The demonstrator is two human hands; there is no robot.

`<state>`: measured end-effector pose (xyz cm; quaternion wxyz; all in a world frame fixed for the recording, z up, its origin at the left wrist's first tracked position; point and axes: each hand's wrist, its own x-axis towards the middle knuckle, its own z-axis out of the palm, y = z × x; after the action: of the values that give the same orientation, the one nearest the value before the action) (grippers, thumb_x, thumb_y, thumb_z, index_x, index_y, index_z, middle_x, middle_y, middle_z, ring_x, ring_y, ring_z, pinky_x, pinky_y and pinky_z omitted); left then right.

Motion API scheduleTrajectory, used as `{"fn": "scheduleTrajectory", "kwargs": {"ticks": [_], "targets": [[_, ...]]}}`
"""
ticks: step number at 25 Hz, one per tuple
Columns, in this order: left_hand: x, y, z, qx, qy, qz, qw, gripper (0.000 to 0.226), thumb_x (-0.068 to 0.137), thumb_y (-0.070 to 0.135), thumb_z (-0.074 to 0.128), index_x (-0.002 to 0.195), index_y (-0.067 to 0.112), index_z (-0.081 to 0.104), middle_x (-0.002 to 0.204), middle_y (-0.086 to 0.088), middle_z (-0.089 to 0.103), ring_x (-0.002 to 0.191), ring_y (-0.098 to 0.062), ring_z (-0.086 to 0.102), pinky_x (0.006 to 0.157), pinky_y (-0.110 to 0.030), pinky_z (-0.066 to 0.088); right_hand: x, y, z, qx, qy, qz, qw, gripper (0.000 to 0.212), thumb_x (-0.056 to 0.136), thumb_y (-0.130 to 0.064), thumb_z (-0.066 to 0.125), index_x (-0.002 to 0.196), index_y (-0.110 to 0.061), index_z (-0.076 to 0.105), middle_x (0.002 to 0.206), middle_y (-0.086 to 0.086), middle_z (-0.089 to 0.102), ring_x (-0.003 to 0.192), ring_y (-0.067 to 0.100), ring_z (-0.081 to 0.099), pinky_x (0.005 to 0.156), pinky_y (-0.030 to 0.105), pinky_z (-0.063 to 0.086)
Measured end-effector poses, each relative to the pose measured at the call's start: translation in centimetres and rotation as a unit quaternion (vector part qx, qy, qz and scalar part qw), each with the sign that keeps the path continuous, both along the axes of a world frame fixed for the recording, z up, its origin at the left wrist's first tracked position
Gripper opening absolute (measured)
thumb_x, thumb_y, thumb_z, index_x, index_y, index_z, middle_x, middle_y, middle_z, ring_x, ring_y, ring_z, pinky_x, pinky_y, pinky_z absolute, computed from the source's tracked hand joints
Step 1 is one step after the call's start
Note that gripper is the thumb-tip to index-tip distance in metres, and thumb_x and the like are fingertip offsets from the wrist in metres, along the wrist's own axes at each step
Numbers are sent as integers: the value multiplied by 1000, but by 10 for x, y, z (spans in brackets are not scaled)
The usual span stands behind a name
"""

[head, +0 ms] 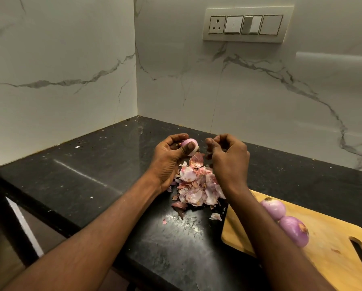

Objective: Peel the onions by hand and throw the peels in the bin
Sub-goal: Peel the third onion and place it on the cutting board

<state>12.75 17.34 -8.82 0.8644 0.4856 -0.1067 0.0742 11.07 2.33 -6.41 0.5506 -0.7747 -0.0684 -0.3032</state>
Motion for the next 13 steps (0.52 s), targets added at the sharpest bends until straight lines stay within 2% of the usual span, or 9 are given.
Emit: {"fn": "scheduleTrajectory", "kwargs": {"ticks": [2, 4, 6, 9, 11, 13], "targets": [[-1, 0, 1, -4, 5, -6, 1000, 44, 72, 11, 78, 114, 6, 65, 123, -22, 68, 116, -33, 67, 93, -36, 61, 2, -1, -2, 0, 18, 2, 1000, 22, 104, -18, 55, 86, -20, 68, 77, 0, 70, 73, 18, 70, 68, 53, 62], [-2, -1, 2, -3, 3, -8, 1000, 44, 71, 11, 77, 114, 6, 65, 127, -26, 67, 119, -34, 67, 96, -37, 60, 3, -2, -4, -19, 21, -4, 1000, 31, 101, -9, 47, 77, -18, 64, 72, 5, 66, 70, 28, 66, 66, 58, 58], [-3, -1, 3, -4, -3, -11, 1000, 44, 73, 10, 76, 114, 6, 65, 127, -26, 68, 117, -31, 68, 93, -34, 61, 4, -2, -5, -37, 9, -3, 999, 29, 99, -2, 47, 85, -19, 67, 76, 2, 67, 74, 24, 67, 69, 56, 60], [-4, -1, 4, -22, -12, -31, 999, 42, 76, 7, 73, 117, 3, 64, 125, -24, 70, 114, -27, 70, 90, -30, 61, 3, 1, -1, -14, 16, 30, 999, 29, 100, -4, 56, 118, -23, 68, 101, -3, 71, 92, 16, 71, 81, 47, 63], [-3, 0, 4, -33, -4, -34, 999, 37, 78, 9, 72, 114, 4, 66, 119, -18, 73, 110, -26, 72, 92, -33, 61, 3, 3, 1, 42, 54, 83, 994, 24, 104, -13, 57, 119, -27, 68, 114, -2, 70, 103, 21, 71, 86, 48, 63], [-3, 1, 4, -47, 18, -30, 998, 28, 80, 13, 72, 108, 6, 69, 109, -12, 76, 103, -26, 73, 90, -36, 62, 1, 5, 2, 63, 87, 144, 984, 23, 105, -13, 56, 115, -28, 69, 117, -1, 69, 107, 26, 70, 88, 48, 63]]}}
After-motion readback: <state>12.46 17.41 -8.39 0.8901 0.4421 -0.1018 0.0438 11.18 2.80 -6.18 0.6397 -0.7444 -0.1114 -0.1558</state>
